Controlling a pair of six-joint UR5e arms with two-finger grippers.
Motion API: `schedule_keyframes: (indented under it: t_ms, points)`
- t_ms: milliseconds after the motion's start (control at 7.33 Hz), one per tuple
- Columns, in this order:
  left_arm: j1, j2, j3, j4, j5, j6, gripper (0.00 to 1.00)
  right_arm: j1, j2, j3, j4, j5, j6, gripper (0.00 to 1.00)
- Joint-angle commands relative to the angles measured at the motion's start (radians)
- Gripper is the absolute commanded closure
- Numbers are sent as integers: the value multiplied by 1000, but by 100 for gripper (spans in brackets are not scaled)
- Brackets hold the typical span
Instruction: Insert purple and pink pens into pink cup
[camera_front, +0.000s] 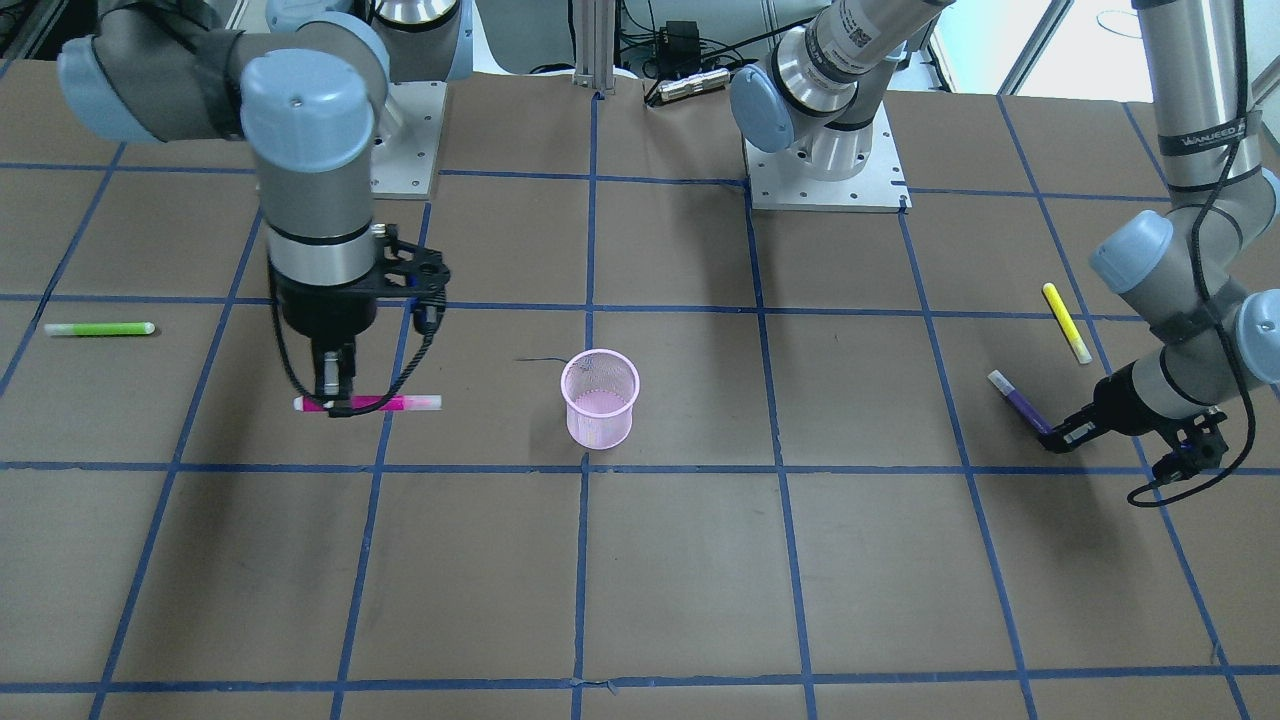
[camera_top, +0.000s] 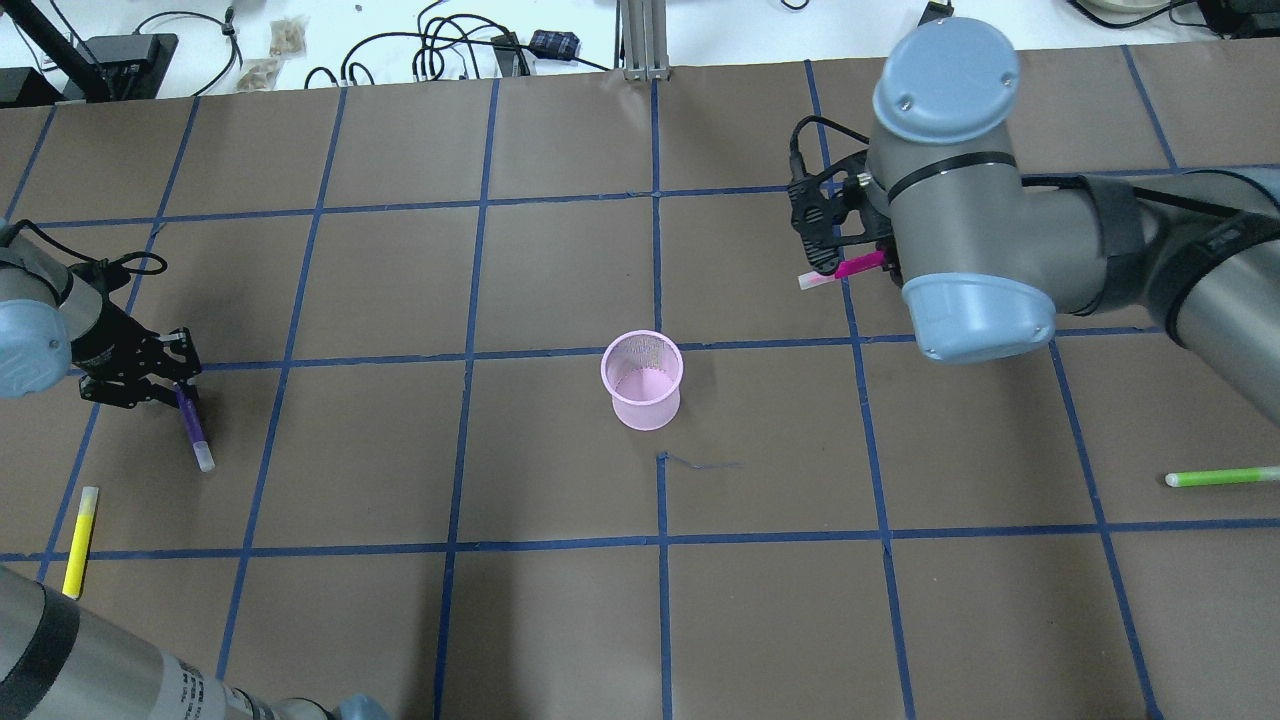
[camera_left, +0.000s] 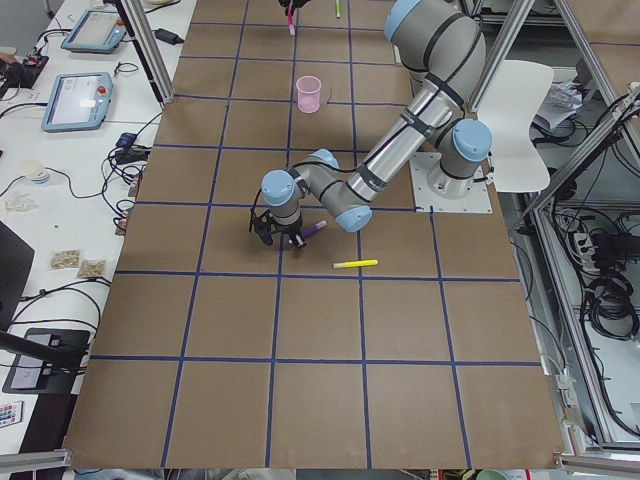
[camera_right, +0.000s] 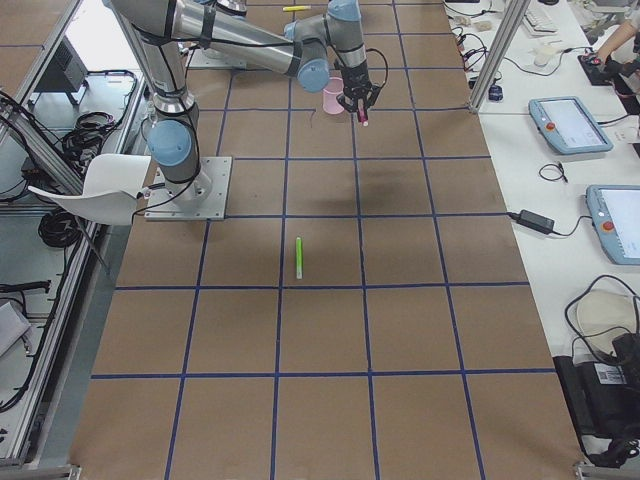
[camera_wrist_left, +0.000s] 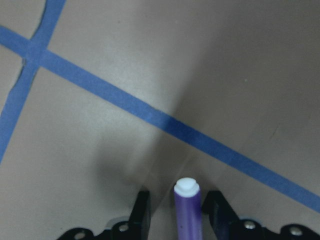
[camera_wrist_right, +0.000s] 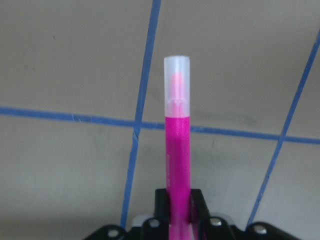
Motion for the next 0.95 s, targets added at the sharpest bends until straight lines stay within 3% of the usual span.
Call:
schedule_keyframes:
  t_ms: [0, 136, 409, 818]
  points:
    - [-37, 30, 27, -3, -13, -2, 100, 221, 7, -50, 162, -76, 374, 100]
    - [-69, 47, 57, -16, -8, -7, 100, 253, 15, -99, 240, -125, 421, 100]
    - [-122, 97, 114, -20, 0, -19, 100, 293, 58, -156, 324, -122, 668, 100]
    - [-175, 154, 156, -31, 4, -19, 100, 431, 154, -162, 325, -296, 822, 98]
